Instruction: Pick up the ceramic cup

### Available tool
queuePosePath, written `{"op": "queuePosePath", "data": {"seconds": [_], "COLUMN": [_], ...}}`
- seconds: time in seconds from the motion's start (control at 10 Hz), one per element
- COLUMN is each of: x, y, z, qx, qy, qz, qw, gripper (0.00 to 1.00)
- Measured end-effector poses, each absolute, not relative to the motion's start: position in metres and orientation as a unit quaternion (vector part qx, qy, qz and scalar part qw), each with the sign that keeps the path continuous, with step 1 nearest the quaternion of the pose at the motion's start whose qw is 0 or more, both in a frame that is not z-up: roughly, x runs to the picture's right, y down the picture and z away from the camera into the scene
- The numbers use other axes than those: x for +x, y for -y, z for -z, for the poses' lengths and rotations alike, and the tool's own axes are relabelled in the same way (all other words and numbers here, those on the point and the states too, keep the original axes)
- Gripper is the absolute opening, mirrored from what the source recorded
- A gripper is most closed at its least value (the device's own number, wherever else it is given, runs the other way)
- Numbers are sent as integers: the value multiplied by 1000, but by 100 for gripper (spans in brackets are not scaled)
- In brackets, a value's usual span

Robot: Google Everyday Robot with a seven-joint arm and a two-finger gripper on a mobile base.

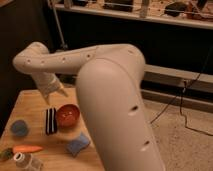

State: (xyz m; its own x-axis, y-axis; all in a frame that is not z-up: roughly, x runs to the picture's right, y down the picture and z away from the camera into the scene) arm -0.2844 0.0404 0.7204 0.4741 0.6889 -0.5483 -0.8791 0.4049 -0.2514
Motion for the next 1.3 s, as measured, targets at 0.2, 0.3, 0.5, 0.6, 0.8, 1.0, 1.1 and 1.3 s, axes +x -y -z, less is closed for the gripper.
{"op": "queuePosePath", "data": {"seconds": [0.2, 0.3, 0.5, 0.6, 0.8, 1.0, 1.1, 1.3], "x": [-333, -352, -374, -376, -384, -391, -393, -398], "y": [-48, -53, -64, -67, -79, -93, -97, -109], "z": [-722, -723, -730, -735, -748, -760, -762, -766], "qx": [-288, -301, -322, -326, -342, -353, -356, -363], "qy": [-167, -161, -159, -161, -159, -153, -150, -137], "qz": [-444, -429, -407, -402, -385, -360, -354, -329], "qw": [832, 836, 840, 840, 842, 850, 852, 861], "gripper": [65, 65, 65, 65, 65, 65, 65, 65]}}
